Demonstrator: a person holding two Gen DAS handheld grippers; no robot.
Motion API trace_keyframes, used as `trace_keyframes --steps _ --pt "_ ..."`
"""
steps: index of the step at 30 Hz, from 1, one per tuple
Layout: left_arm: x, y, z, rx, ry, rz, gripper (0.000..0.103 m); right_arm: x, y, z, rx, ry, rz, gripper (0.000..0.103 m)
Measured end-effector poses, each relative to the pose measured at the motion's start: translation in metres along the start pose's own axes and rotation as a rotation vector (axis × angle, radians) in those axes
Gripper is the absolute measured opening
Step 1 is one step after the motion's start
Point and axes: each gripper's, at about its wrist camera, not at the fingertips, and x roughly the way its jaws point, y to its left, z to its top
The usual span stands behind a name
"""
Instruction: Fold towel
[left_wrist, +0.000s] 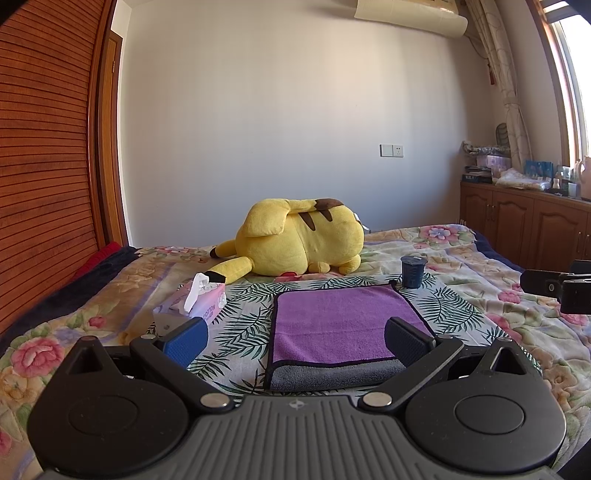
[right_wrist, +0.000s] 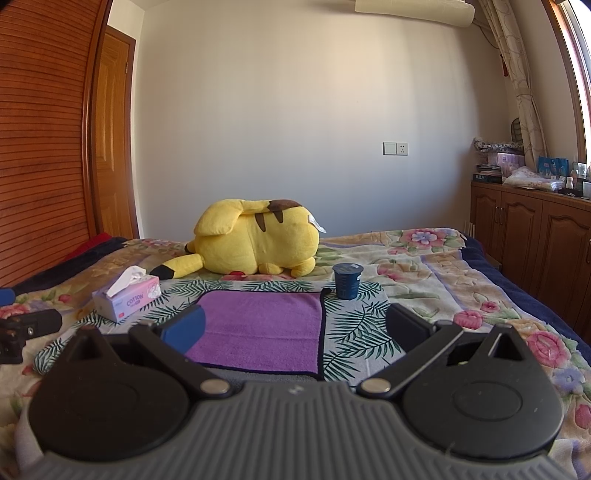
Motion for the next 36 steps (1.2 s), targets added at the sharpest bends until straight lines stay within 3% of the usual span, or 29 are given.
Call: trace_keyframes --steps 30,36 --pt "0.000 0.002 -0.001 0.003 0.003 0.000 0.087 -0.004 -0.001 0.000 -0.001 0.001 0.000 0.103" --pt "0.009 0.000 -0.006 0.022 0.055 -0.002 0.087 0.007 0.004 -0.002 -0.019 0.049 0.007 0.103"
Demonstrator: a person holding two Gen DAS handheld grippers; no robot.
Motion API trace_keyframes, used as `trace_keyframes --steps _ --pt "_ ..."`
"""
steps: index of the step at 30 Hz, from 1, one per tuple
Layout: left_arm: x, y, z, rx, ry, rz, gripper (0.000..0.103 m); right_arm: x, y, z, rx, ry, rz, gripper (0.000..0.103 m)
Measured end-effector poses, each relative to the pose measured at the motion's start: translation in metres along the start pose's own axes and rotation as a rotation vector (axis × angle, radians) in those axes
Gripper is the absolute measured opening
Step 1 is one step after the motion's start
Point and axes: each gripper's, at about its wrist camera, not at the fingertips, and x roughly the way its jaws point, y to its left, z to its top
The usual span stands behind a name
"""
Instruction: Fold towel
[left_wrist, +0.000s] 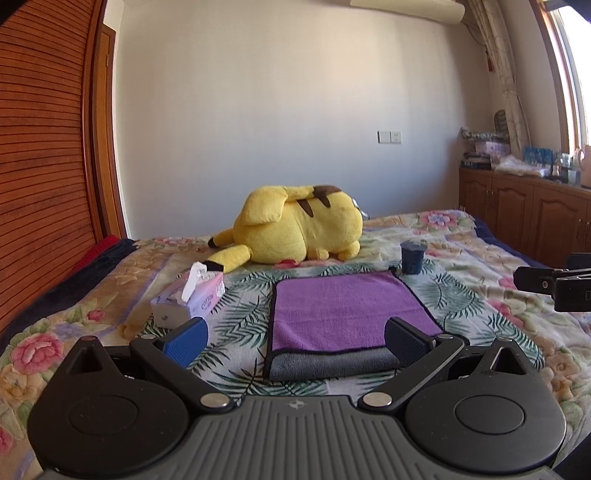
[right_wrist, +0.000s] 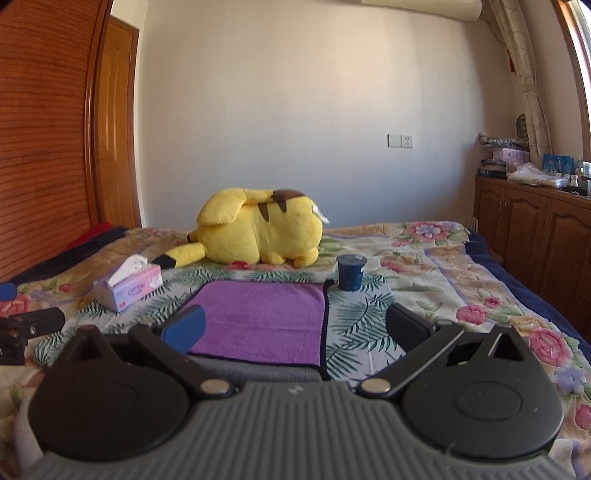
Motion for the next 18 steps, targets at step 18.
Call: trace_keyframes --steps 18 --pt "0.033 -0.015 -0.011 0.062 0.145 -0.033 0.087 0.034 0.013 -0.004 -0.062 0.160 0.060 0.103"
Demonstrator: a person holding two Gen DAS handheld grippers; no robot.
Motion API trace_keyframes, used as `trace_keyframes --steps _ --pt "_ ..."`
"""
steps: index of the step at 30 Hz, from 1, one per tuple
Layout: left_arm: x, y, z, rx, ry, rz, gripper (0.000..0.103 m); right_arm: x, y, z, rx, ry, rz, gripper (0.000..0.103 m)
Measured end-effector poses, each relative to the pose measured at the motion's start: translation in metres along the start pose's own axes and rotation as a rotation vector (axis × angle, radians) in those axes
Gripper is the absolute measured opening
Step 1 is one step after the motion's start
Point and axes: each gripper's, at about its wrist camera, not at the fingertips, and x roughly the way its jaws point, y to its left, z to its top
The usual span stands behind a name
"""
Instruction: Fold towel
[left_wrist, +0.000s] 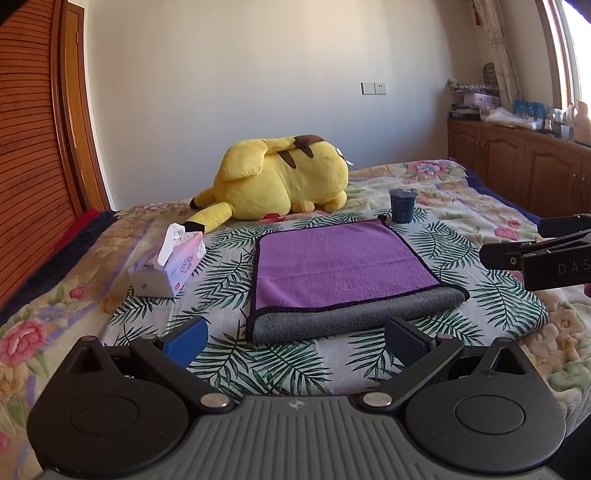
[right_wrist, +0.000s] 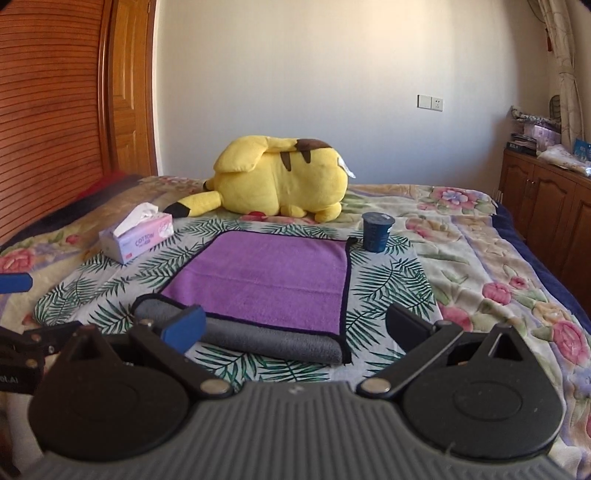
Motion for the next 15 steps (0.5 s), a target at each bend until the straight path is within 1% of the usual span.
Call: trace_keyframes --steps 5,8,10,11,12,15 --pt "0.006 0.001 0.001 -0.003 0.020 0.001 0.086 0.011 -0.005 0.002 0.001 0.027 0.027 0.103" --pt "0.008 0.001 0.002 -0.004 0.028 -0.015 0.084 0.020 -0.007 0.002 -0.008 0.048 0.029 0.102" --pt "0.010 0.001 0.003 0.002 0.030 -0.020 0.080 0.025 -0.008 0.002 -0.018 0.056 0.034 0.099" --pt "0.011 0.001 0.004 0.004 0.031 -0.021 0.079 0.028 -0.008 0.003 -0.023 0.062 0.040 0.094" --pt "0.012 0.001 0.005 0.004 0.033 -0.023 0.078 0.030 -0.008 0.003 -0.027 0.069 0.044 0.090" --pt "0.015 0.003 0.007 -0.003 0.038 -0.039 0.075 0.037 -0.008 0.003 -0.040 0.089 0.053 0.089"
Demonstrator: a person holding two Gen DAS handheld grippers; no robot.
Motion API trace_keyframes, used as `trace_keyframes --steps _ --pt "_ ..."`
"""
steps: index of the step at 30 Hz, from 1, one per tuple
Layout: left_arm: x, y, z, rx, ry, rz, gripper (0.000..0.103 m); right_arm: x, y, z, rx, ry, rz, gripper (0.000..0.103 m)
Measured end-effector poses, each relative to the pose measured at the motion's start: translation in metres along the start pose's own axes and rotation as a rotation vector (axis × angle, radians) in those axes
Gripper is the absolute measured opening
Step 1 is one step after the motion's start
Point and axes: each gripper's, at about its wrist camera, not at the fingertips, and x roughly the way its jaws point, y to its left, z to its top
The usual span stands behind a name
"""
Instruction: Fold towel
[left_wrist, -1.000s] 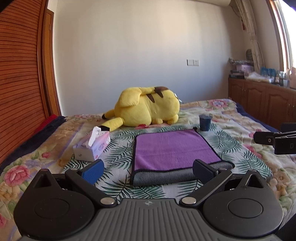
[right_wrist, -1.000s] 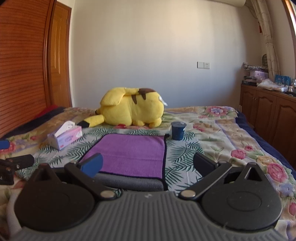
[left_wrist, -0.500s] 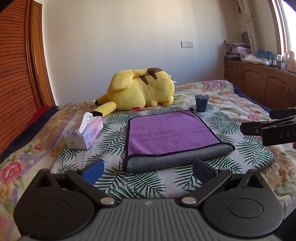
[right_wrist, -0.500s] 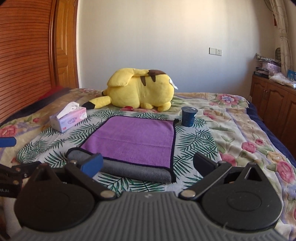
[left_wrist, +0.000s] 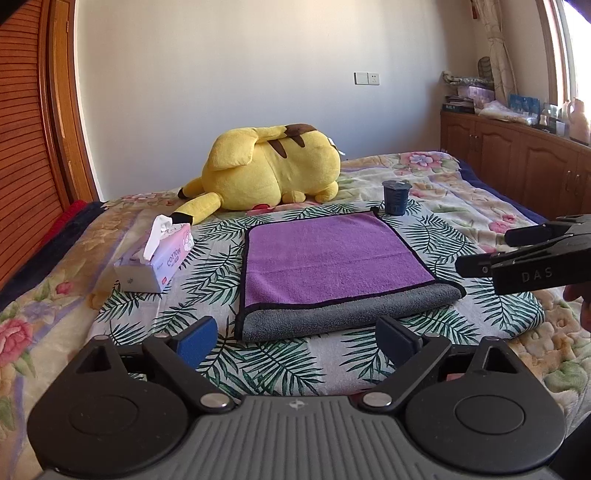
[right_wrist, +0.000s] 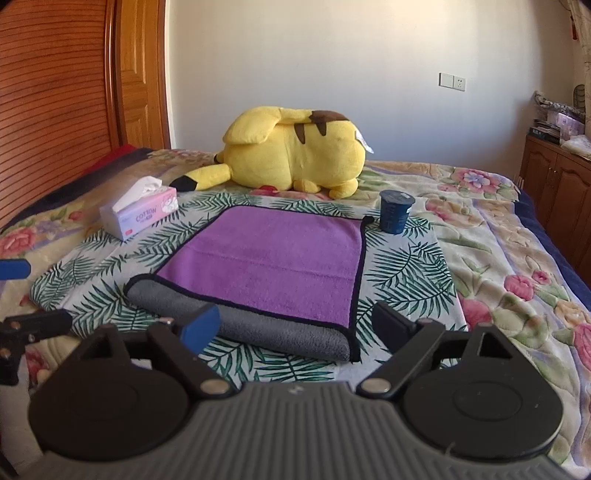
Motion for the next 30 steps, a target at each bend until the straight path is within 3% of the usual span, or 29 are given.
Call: trace_keyframes --steps 5,7,18,30 --pt "0.008 0.004 0.006 -0.010 0.009 -0.020 0.071 0.010 -0.002 0.002 -0.022 0.032 0.025 0.086" --pt "0.011 0.004 0.009 -0.011 0.013 -0.026 0.063 0.015 -0.002 0.002 -0.031 0.048 0.034 0.084" --pt "0.040 0.015 0.019 0.000 0.033 -0.020 0.058 0.038 -0.013 0.006 -0.038 0.081 0.059 0.064" --pt "0.086 0.032 0.021 -0.007 0.089 -0.016 0.048 0.060 -0.024 0.008 -0.016 0.126 0.081 0.056"
